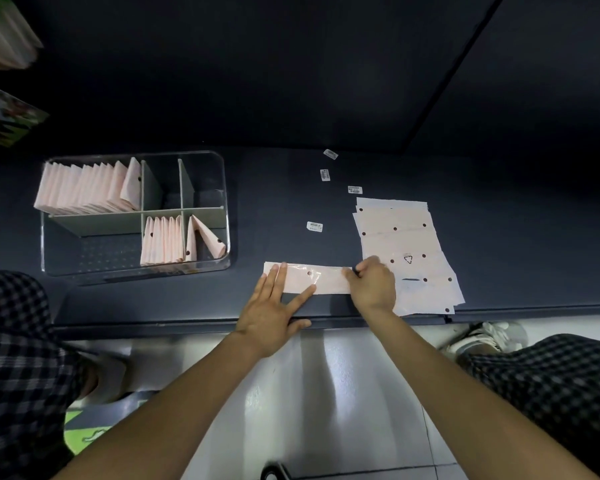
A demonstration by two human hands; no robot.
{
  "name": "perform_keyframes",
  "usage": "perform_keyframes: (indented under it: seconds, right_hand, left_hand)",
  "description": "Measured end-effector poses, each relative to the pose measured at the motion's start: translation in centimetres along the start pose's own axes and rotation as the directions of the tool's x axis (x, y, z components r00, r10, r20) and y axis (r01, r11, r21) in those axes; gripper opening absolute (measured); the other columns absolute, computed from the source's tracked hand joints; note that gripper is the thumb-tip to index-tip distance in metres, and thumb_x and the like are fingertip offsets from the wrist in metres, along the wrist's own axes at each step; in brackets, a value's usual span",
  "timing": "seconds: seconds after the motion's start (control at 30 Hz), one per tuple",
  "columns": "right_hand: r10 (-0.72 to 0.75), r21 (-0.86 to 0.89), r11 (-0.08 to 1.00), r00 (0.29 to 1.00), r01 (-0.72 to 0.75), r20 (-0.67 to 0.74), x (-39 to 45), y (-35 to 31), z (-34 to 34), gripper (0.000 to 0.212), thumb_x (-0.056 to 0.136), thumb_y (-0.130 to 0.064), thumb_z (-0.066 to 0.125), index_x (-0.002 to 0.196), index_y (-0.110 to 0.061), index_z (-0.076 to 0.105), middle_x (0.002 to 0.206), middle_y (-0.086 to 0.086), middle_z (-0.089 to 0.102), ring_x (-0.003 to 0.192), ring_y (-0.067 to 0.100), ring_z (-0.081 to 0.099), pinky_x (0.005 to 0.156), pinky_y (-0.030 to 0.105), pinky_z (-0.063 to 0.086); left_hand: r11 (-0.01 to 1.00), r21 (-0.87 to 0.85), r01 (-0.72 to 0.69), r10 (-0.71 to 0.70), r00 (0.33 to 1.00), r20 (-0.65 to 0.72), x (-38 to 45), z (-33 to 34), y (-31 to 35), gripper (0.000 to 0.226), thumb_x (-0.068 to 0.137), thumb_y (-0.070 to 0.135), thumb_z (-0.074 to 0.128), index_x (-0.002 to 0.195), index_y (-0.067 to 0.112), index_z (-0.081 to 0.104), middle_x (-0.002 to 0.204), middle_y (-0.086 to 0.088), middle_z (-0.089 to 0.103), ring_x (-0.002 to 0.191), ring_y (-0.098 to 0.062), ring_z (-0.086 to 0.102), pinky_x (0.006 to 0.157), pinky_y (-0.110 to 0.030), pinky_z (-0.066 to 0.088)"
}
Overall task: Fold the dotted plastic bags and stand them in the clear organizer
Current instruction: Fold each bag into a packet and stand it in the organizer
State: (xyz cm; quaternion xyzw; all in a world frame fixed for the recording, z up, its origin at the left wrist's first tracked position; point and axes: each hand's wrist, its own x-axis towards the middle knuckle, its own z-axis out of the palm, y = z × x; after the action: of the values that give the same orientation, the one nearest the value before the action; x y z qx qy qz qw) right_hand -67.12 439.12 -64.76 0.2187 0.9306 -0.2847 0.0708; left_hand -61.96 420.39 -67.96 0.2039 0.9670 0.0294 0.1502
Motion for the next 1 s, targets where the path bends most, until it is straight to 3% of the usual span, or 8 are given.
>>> perform_keyframes:
  seconds: [0.1, 0.2, 0.3, 0.43, 0.53, 0.67, 0.87, 1.0]
  right_hand:
    - [-0.251, 0.168, 0.950, 0.964, 0.263, -0.089, -1.9, -0.9, 0.8, 0.017, 0.093, -0.013, 0.054, 0.108, -0.007, 0.059, 0.112, 0.010, 0.058, 0.106, 0.026, 0.055, 0.089, 0.034, 0.045]
    - [-0.505, 0.148, 0.863, 0.833, 0.483, 0.225, -3.8, -1.5, 2.5, 0.038, 0.100, -0.018, 0.039, 0.136, -0.008, 0.046, 0.143, 0.007, 0.045, 0.133, 0.019, 0.039, 0.111, 0.022, 0.024]
    - [-0.545, -0.070, 0.781, 0.732, 0.620, 0.408, -4.6, -0.4, 4.0, 0.054, 0.102, -0.036, 0.027, 0.149, -0.011, 0.018, 0.158, 0.002, 0.015, 0.146, 0.011, 0.007, 0.116, 0.022, -0.004]
    - [-0.452, -0.269, 0.798, 0.831, 0.539, 0.323, -3.7, 2.4, 2.6, 0.062, 0.100, -0.045, 0.023, 0.150, -0.012, 0.007, 0.159, 0.001, 0.003, 0.147, 0.013, 0.000, 0.118, 0.029, -0.005]
    - [-0.405, -0.330, 0.819, 0.880, 0.470, 0.248, -2.8, 3.8, 0.9, 0.057, 0.102, -0.041, 0.024, 0.149, -0.009, 0.019, 0.158, 0.005, 0.015, 0.146, 0.017, 0.009, 0.120, 0.030, 0.001]
    - [-0.421, -0.202, 0.878, 0.901, 0.433, 0.102, -0.9, 2.8, -0.7, 0.038, 0.099, -0.027, 0.044, 0.133, -0.010, 0.048, 0.135, 0.008, 0.052, 0.125, 0.025, 0.043, 0.102, 0.031, 0.036]
    - [-0.365, -0.258, 0.868, 0.898, 0.424, 0.247, 0.5, 0.0, -0.4, 0.018, 0.092, -0.025, 0.057, 0.106, -0.015, 0.061, 0.108, 0.006, 0.060, 0.106, 0.022, 0.053, 0.082, 0.031, 0.045]
    - [-0.226, -0.326, 0.889, 0.927, 0.322, 0.300, -0.7, 0.3, -0.3, 0.018, 0.090, -0.033, 0.056, 0.082, -0.017, 0.059, 0.091, 0.004, 0.064, 0.090, 0.025, 0.060, 0.071, 0.032, 0.047]
  left_hand:
    - [1.000, 0.005, 0.010, -0.010, 1.000, 0.000, 0.1, 0.0, 0.3, 0.063, 0.093, 0.064, 0.017, 0.142, 0.044, -0.018, 0.152, -0.022, -0.025, 0.140, -0.034, -0.026, 0.116, -0.041, -0.015]
    - [1.000, -0.006, 0.002, -0.002, 1.000, 0.017, 0.1, -0.1, 0.2, 0.063, 0.094, 0.062, 0.019, 0.148, 0.038, -0.003, 0.152, -0.021, -0.025, 0.140, -0.033, -0.027, 0.116, -0.040, -0.016]
    - [0.999, -0.050, 0.001, 0.000, 1.000, 0.015, 0.1, -0.1, 0.1, 0.061, 0.095, 0.059, 0.023, 0.149, 0.031, 0.017, 0.152, -0.018, -0.026, 0.140, -0.031, -0.028, 0.115, -0.038, -0.018]
    - [0.999, -0.041, -0.004, 0.003, 1.000, -0.014, 0.0, 0.1, 0.0, 0.063, 0.092, 0.065, 0.018, 0.139, 0.045, -0.018, 0.152, -0.021, -0.026, 0.138, -0.031, -0.031, 0.114, -0.039, -0.018]
    - [0.999, -0.031, -0.008, 0.008, 1.000, -0.026, 0.0, 0.2, 0.0, 0.062, 0.091, 0.066, 0.015, 0.136, 0.046, -0.023, 0.152, -0.021, -0.026, 0.133, -0.028, -0.036, 0.115, -0.040, -0.017]
    - [0.999, -0.048, -0.018, 0.017, 1.000, -0.018, 0.0, -0.1, -0.3, 0.063, 0.091, 0.066, 0.017, 0.143, 0.046, -0.015, 0.152, -0.021, -0.025, 0.140, -0.032, -0.028, 0.113, -0.039, -0.018]
    - [0.997, 0.019, -0.073, 0.074, 0.997, -0.016, -0.2, -0.9, -1.4, 0.063, 0.091, 0.067, 0.023, 0.146, 0.047, 0.000, 0.155, -0.013, -0.022, 0.141, -0.031, -0.025, 0.110, -0.051, -0.020]
    - [0.988, 0.026, -0.153, 0.155, 0.979, -0.133, -0.5, -1.6, -1.4, 0.066, 0.089, 0.064, 0.037, 0.145, 0.029, 0.031, 0.159, 0.000, 0.008, 0.146, -0.022, -0.003, 0.112, -0.042, -0.021]
